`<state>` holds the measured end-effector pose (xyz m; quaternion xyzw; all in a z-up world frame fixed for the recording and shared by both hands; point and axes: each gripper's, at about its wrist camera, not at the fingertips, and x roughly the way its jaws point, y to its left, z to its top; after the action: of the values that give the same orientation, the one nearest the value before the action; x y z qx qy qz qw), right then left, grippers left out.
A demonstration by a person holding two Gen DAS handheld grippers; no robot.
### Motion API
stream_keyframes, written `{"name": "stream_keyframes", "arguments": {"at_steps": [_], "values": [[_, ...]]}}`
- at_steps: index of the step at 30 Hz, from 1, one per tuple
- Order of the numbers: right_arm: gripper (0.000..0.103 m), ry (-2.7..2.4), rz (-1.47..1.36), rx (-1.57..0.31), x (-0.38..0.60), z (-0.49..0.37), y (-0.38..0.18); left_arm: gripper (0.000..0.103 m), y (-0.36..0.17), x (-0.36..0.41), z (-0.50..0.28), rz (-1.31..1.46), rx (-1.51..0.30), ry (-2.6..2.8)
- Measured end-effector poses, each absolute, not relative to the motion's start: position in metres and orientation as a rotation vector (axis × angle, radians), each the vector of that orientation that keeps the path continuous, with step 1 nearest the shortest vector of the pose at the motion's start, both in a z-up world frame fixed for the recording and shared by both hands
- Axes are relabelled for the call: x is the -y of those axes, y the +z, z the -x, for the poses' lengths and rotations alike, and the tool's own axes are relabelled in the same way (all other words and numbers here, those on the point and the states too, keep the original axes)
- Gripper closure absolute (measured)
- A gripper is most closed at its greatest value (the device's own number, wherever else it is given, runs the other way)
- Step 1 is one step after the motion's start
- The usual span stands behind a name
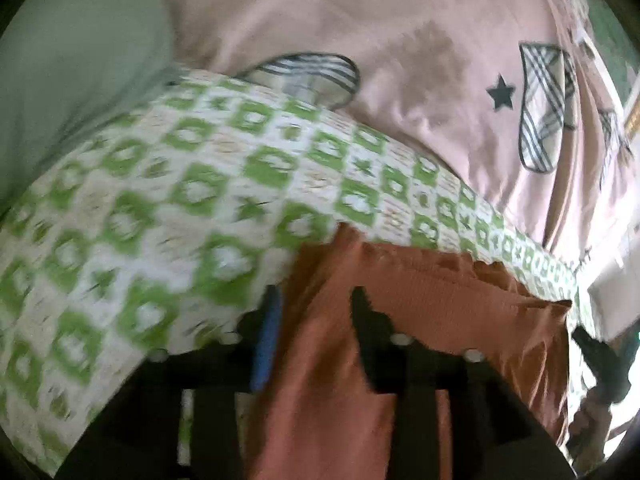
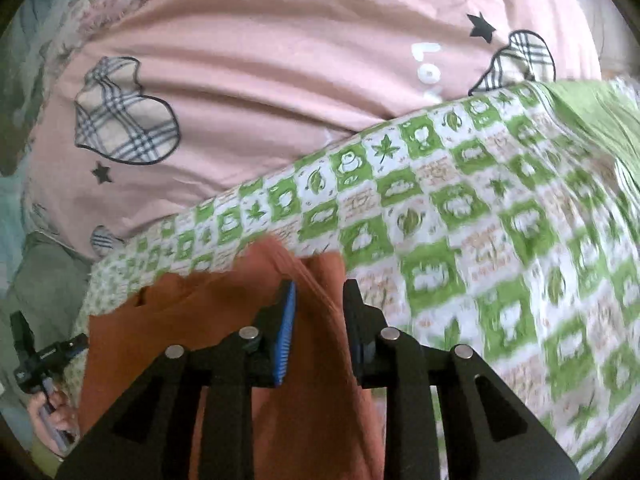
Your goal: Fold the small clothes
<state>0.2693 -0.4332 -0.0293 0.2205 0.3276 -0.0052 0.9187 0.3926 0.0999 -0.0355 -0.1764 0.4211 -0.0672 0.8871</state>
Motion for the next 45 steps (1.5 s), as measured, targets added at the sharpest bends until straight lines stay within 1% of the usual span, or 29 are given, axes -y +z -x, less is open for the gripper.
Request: {"name": "stream_keyframes", "arguments": {"at_steps": [4, 8, 9, 10, 12, 13, 18, 21, 25, 34, 37, 39, 41, 43, 44, 45], "values": [[0.077, 0.053, -0.442, -0.688, 0.411, -0.237, -0.037, 0.062, -0.032, -0.102, -0.334, 0.408, -0.858, -0.200], [0.077, 0.100, -0.483, -0.710, 0.391, -0.199, -0.056, 0.062, -0.035, -0.085, -0.276, 0.445, -0.861, -0.276], [0.077, 0.114, -0.502, -0.721, 0.385, -0.189, -0.063, 0.060, -0.037, -0.081, -0.261, 0.457, -0.867, -0.297], [0.077, 0.121, -0.513, -0.727, 0.381, -0.182, -0.066, 0.059, -0.040, -0.076, -0.247, 0.468, -0.875, -0.314], [0.077, 0.137, -0.530, -0.744, 0.372, -0.165, -0.075, 0.053, -0.047, -0.068, -0.222, 0.499, -0.887, -0.338], [0.077, 0.145, -0.535, -0.751, 0.368, -0.161, -0.077, 0.051, -0.050, -0.064, -0.209, 0.515, -0.893, -0.348], [0.077, 0.168, -0.552, -0.780, 0.352, -0.135, -0.087, 0.051, -0.076, -0.058, -0.170, 0.595, -0.949, -0.355], [0.075, 0.179, -0.562, -0.781, 0.346, -0.120, -0.087, 0.051, -0.089, -0.058, -0.162, 0.624, -0.978, -0.342], [0.067, 0.180, -0.561, -0.775, 0.342, -0.107, -0.084, 0.051, -0.097, -0.064, -0.165, 0.684, -0.966, -0.316], [0.066, 0.187, -0.571, -0.782, 0.342, -0.106, -0.085, 0.052, -0.103, -0.086, -0.206, 0.772, -0.895, -0.202], [0.066, 0.196, -0.573, -0.786, 0.340, -0.109, -0.086, 0.056, -0.104, -0.093, -0.218, 0.786, -0.874, -0.172], [0.066, 0.198, -0.575, -0.786, 0.341, -0.111, -0.086, 0.063, -0.104, -0.096, -0.224, 0.776, -0.865, -0.155], [0.066, 0.203, -0.576, -0.783, 0.342, -0.115, -0.085, 0.065, -0.103, -0.095, -0.230, 0.760, -0.863, -0.147], [0.066, 0.203, -0.570, -0.782, 0.344, -0.119, -0.083, 0.076, -0.099, -0.092, -0.234, 0.734, -0.861, -0.144], [0.066, 0.205, -0.568, -0.780, 0.346, -0.122, -0.082, 0.084, -0.095, -0.089, -0.236, 0.717, -0.857, -0.155], [0.065, 0.210, -0.568, -0.778, 0.348, -0.125, -0.080, 0.088, -0.088, -0.085, -0.236, 0.694, -0.844, -0.159]]}}
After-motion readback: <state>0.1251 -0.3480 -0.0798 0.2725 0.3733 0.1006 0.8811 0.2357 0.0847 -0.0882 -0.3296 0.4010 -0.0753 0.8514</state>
